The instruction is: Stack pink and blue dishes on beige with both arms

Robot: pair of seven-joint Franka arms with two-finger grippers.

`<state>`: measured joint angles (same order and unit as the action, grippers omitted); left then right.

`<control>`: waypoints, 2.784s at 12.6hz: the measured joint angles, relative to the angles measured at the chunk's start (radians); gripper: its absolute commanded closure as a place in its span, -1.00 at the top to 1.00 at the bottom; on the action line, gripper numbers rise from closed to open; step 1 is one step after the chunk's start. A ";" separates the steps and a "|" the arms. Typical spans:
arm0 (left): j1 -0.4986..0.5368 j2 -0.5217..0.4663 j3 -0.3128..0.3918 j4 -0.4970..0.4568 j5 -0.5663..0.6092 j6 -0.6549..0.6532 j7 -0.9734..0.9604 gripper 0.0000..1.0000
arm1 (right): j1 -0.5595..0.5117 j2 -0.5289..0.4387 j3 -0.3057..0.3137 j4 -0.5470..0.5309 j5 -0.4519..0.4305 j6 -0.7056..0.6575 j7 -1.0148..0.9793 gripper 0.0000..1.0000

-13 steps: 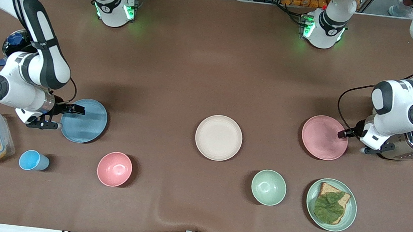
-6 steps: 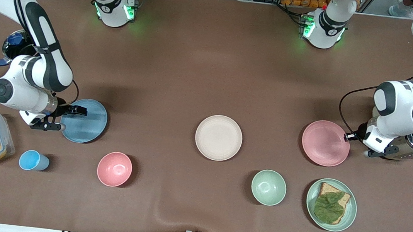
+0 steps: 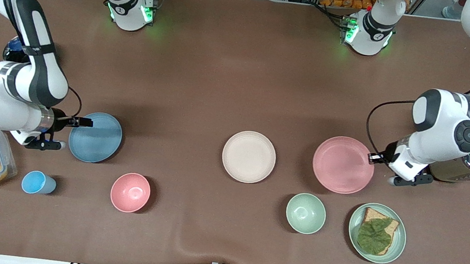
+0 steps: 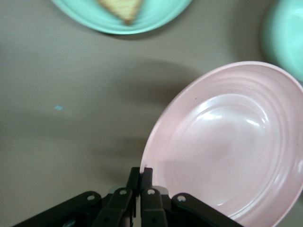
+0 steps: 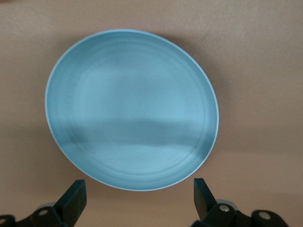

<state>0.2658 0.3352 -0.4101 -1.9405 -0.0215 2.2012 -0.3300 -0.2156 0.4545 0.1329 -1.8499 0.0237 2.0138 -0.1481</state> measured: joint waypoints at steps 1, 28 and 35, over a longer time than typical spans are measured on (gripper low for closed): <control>-0.011 0.000 -0.040 0.039 0.000 -0.038 -0.066 -1.00 | 0.000 0.000 0.000 0.002 0.000 -0.002 0.000 1.00; -0.372 0.330 -0.060 0.174 0.008 0.154 -0.419 -1.00 | -0.077 0.142 -0.011 -0.054 -0.003 0.224 -0.092 -1.00; -0.374 0.373 -0.052 0.219 0.008 0.160 -0.419 -1.00 | -0.073 0.124 0.000 -0.038 -0.003 0.186 -0.096 -1.00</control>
<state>-0.1082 0.7078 -0.4626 -1.7213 -0.0138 2.3615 -0.7490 -0.2883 0.5781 0.1325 -1.8883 0.0210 2.2001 -0.2443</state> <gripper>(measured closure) 0.956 1.000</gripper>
